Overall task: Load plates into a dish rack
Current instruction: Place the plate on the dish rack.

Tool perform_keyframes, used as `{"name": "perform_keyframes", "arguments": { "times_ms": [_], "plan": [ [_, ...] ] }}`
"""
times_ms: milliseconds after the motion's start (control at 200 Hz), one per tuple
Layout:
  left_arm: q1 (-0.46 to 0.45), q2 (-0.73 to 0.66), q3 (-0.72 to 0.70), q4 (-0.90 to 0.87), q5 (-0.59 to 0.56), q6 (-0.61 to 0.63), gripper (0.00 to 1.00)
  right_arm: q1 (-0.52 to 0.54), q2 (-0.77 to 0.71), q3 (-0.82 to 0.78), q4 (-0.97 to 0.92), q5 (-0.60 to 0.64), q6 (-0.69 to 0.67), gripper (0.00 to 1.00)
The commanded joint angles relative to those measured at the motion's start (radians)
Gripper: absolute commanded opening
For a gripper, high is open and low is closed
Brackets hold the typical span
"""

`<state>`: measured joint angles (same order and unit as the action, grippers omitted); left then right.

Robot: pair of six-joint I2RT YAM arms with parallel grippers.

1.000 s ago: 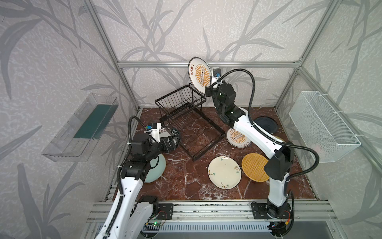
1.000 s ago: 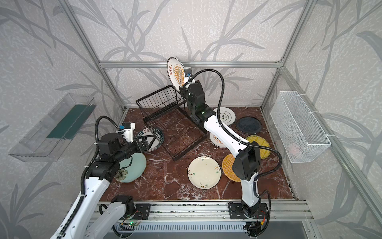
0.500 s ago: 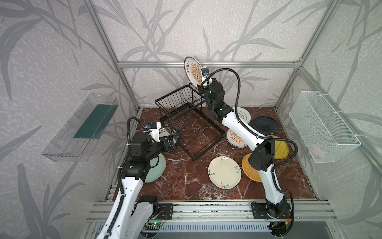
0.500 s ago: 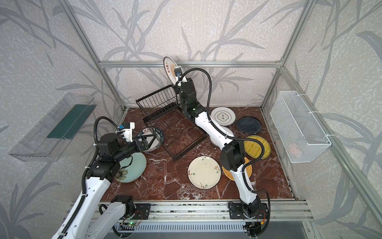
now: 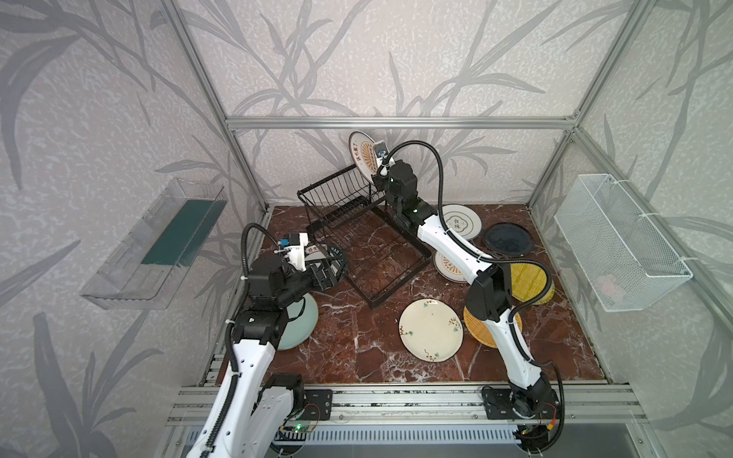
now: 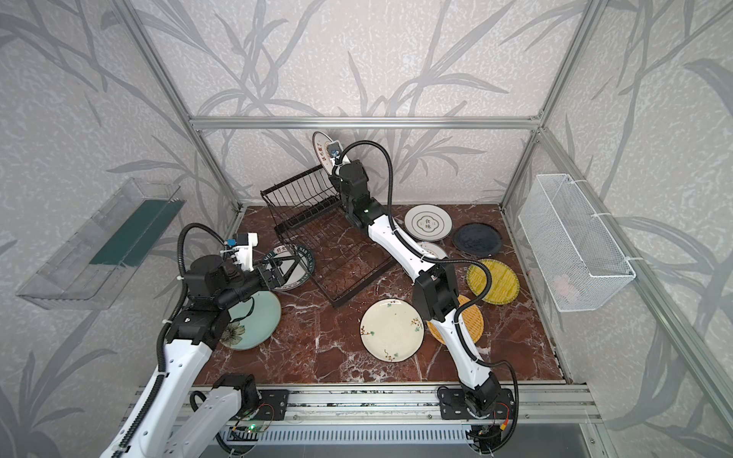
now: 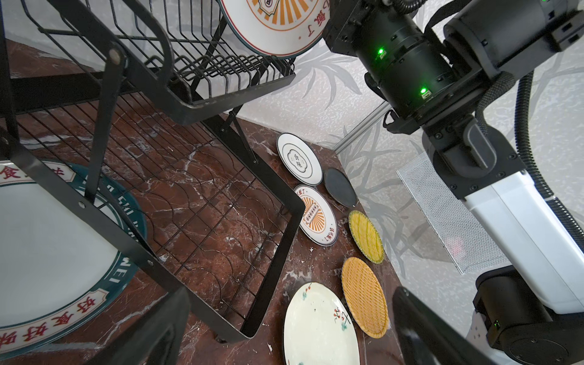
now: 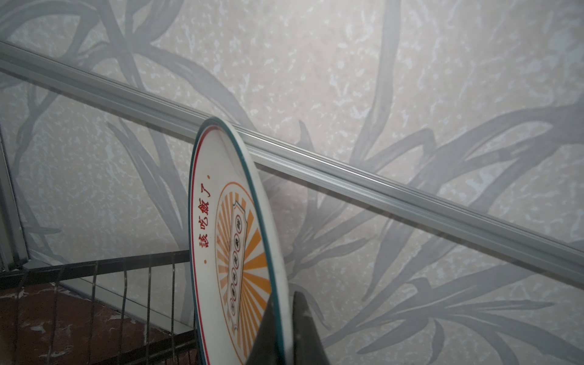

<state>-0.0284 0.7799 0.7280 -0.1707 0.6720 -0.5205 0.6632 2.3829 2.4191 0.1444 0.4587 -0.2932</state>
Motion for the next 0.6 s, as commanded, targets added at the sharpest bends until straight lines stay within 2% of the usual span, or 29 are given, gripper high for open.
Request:
{"name": "perform_keyframes", "arguments": {
  "times_ms": [0,330,595],
  "plan": [
    [0.007,-0.011,-0.015,0.025,0.018,-0.006,0.99,-0.013,0.008,0.087,0.045,-0.005,0.006,0.0],
    [0.019,0.0,-0.017,0.032,0.02,-0.01,0.99,-0.015,0.012,0.126,0.078,0.017,-0.059,0.0],
    [0.027,0.004,-0.02,0.043,0.026,-0.017,0.99,-0.026,0.009,0.087,0.062,0.019,-0.039,0.0]
  ]
}}
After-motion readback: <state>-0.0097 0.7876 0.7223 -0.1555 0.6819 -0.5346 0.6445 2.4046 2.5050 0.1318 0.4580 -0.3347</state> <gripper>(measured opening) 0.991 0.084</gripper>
